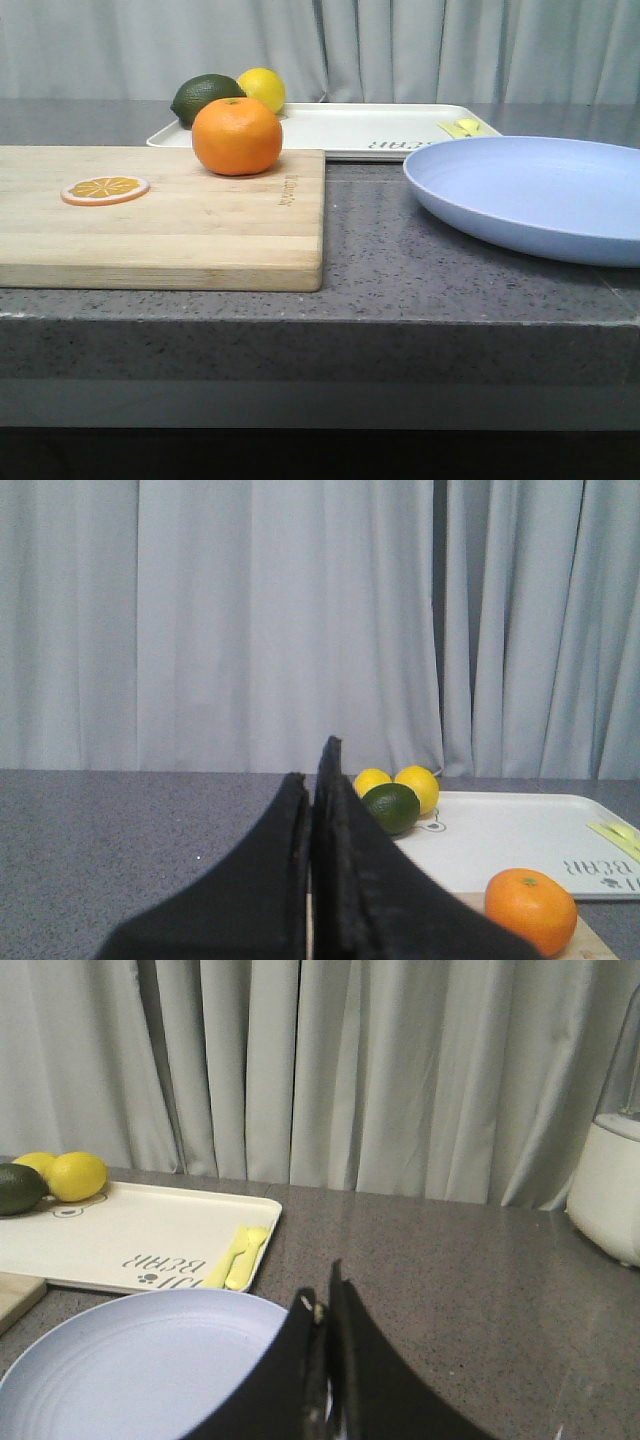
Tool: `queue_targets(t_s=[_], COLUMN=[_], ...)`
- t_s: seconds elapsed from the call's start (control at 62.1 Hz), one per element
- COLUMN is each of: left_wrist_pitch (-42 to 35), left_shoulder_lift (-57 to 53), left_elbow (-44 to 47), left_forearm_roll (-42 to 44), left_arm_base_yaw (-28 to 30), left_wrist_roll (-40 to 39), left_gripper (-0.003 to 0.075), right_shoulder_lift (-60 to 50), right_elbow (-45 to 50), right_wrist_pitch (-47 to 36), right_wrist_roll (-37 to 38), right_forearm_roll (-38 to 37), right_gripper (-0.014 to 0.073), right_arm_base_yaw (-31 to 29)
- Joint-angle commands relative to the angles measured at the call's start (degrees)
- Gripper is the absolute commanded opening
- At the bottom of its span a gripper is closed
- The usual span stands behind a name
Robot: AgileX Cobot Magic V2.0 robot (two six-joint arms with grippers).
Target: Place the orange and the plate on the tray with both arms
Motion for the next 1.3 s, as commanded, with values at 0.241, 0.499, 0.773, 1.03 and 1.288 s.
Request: queue_targets(t_s=[0.241,0.499,0.773,1.03,1.288], left_wrist_pitch=[6.83,7.10,9.20,9.30,9.30], left_shoulder_lift=[14.68,18.80,21.79,22.92,24.99], left_elbow=[-11.67,-11.67,-11.67,-11.67,-11.67], left_forearm_roll=[-1.04,-1.04,-1.04,-1.04,-3.38], left_arm_base_yaw=[-0.49,-0.49,-0.49,-0.49,-1.15], left_wrist_roll=[-0.29,-0.29,-0.29,-0.29,-0.29], left_gripper=[-0.0020,-0.0020,-0.0019,0.0215,0.0574], right_shoulder_lift=[15.94,21.85,24.14,24.22,24.22], right_elbow=[-10.00,-9.94,-9.94,-9.94,-9.94], right_wrist_pitch=[6.61,6.81,8.51,8.51,8.49], right_wrist_roll=[-0.56,-0.56,-0.56,-0.56,-0.56], right_forearm_roll=[0.11,0.11,0.11,0.11,0.11], right_gripper=[-0.0067,-0.0067,-0.0062,0.0349,0.0573], right_arm_base_yaw=[0.01,0.01,0.01,0.01,0.01])
